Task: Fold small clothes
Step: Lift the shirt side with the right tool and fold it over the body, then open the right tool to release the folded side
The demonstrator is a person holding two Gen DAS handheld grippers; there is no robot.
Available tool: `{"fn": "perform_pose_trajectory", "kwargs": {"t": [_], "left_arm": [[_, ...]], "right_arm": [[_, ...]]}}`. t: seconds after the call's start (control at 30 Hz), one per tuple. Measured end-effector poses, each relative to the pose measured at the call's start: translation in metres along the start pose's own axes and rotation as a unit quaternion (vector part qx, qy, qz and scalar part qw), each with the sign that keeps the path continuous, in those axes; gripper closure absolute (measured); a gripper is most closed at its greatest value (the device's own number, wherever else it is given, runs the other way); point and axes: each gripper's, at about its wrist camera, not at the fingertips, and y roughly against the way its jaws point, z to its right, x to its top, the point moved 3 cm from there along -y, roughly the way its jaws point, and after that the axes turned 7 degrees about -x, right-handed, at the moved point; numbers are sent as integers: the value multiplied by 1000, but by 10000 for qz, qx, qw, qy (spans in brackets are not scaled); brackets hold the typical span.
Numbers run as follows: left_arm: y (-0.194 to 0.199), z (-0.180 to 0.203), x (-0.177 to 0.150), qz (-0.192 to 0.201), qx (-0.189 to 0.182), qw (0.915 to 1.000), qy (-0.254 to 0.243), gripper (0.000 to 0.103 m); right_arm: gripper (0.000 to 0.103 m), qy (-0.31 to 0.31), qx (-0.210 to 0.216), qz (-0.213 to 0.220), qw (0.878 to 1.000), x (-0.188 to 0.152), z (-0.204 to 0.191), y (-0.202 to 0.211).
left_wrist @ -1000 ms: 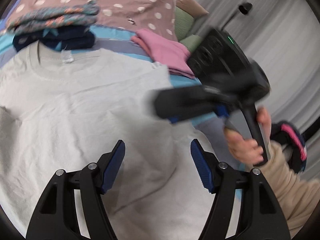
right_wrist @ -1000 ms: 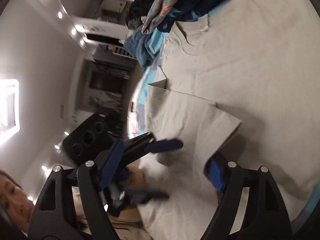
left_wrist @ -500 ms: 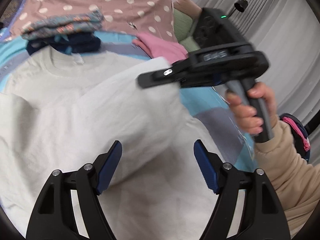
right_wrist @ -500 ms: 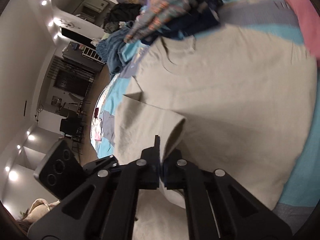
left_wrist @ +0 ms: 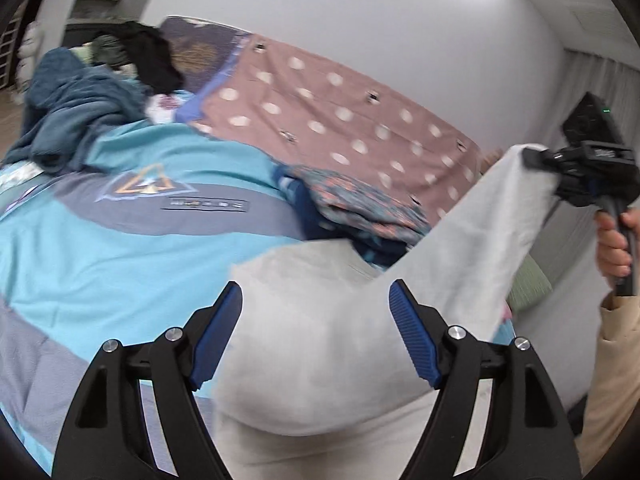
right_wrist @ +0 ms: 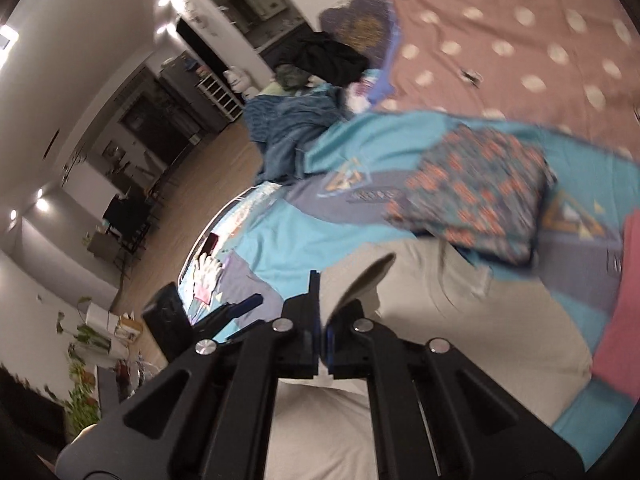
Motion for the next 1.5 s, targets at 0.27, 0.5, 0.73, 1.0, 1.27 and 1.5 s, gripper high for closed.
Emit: {"fn": "perform_pose_trajectory", "kwargs": {"t": [0.27,0.5,0.73,1.0,1.27,1.5], "left_arm": [[26,-48,3,291,67,9972,691,27],[59,-22,15,758,-57,9970,139,21],[24,-21,6,280,-254,9992,116,21],[-17,-19,-9,-354,-345,9988,-17,21],[-75,-17,-35,-1305,-294,9903,-387,21],[-106,-12,-55,-1820,-297,9813,-548,21]], "right_arm": [[101,954,248,0,9951,54,-126,-18],[101,1342,300,89,9905,67,-170,-15],[101,612,-57,-24,9981,32,-81,-5],[101,-754,-21,26,9971,-50,71,18],[101,-2579,234,-191,9657,-176,192,-11],[96,-3175,174,-249,9478,-203,249,-38]]}}
